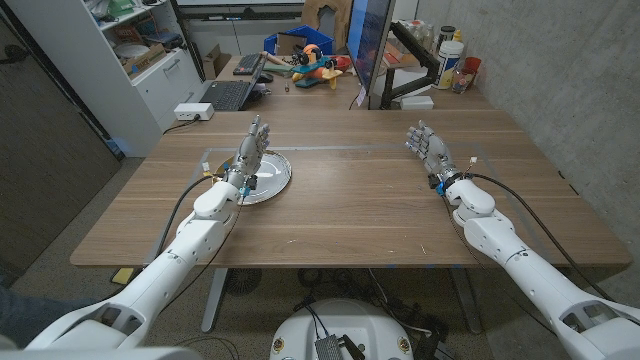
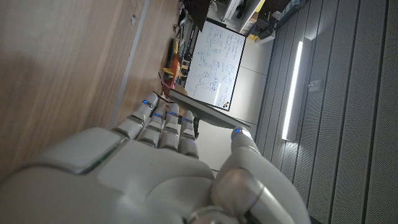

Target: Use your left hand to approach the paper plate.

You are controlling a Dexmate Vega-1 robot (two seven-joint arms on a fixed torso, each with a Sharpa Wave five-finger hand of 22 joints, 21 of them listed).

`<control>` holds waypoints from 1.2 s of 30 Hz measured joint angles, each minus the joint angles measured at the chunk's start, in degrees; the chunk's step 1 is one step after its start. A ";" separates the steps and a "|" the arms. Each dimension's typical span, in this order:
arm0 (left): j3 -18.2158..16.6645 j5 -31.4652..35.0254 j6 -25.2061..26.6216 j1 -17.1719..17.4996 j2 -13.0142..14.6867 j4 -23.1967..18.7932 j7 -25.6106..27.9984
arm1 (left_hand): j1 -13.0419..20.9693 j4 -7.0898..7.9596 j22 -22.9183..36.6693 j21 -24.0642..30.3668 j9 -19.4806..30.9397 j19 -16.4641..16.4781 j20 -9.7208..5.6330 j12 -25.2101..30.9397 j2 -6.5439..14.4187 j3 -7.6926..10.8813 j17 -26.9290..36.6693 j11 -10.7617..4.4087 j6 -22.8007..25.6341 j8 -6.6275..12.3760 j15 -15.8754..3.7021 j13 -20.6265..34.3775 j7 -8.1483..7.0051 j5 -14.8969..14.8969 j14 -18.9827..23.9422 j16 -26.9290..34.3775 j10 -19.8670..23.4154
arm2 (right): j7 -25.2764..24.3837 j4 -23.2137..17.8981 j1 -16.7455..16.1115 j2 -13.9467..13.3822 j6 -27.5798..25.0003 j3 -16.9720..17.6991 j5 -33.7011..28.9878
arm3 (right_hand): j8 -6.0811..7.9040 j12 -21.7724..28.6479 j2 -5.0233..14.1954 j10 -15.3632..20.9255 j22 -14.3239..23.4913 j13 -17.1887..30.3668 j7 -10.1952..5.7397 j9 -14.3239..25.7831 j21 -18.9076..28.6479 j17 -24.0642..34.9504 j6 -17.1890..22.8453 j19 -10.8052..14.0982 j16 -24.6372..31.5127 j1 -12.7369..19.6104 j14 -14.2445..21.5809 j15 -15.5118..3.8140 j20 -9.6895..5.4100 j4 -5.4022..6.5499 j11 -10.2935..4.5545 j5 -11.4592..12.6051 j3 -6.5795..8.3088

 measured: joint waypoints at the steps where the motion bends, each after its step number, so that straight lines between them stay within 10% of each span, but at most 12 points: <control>1: -0.75 0.00 0.00 0.15 -0.59 -0.11 0.00 | 0.00 0.00 0.00 0.00 0.00 0.00 0.00 0.00 0.00 0.00 0.00 0.00 0.00 0.00 0.00 0.00 0.00 0.00 0.00 0.00 0.00 | 0.32 0.00 0.00 0.00 -0.31 0.00 -0.54 | 0.00 0.00 0.00 0.00 0.00 0.00 0.00 0.18 0.00 0.00 0.00 0.00 0.00 0.00 0.00 0.00 0.00 0.00 0.00 0.00 0.00; 20: -19.82 22.09 8.26 2.14 -17.45 -2.27 -14.98 | 0.75 0.00 -0.01 0.00 -0.01 0.01 0.00 0.00 0.75 0.00 -0.01 0.01 0.00 0.00 0.00 -0.01 -0.01 0.00 0.00 0.00 0.00 | 8.64 -3.48 -3.84 14.84 -6.63 17.27 -14.49 | 0.00 0.00 0.00 0.00 -0.01 -0.01 -0.30 0.25 0.00 -0.01 0.30 0.20 0.00 0.46 -0.01 0.00 0.21 -0.23 0.00 -0.02 0.22; 36: -25.84 28.58 9.41 2.15 -23.11 -3.73 -19.86 | 1.44 -0.25 -0.02 0.00 -0.02 0.01 0.00 0.00 0.98 0.24 -0.16 0.01 0.00 0.00 0.00 -0.01 -0.01 0.00 0.01 0.24 0.01 | 12.25 -3.70 -3.97 19.74 -8.02 22.20 -19.68 | 0.00 -0.01 0.01 -0.01 -0.01 -0.02 -0.30 0.24 -0.34 0.26 0.29 0.20 0.00 0.45 -0.02 0.00 0.21 -0.46 -0.01 -0.02 0.46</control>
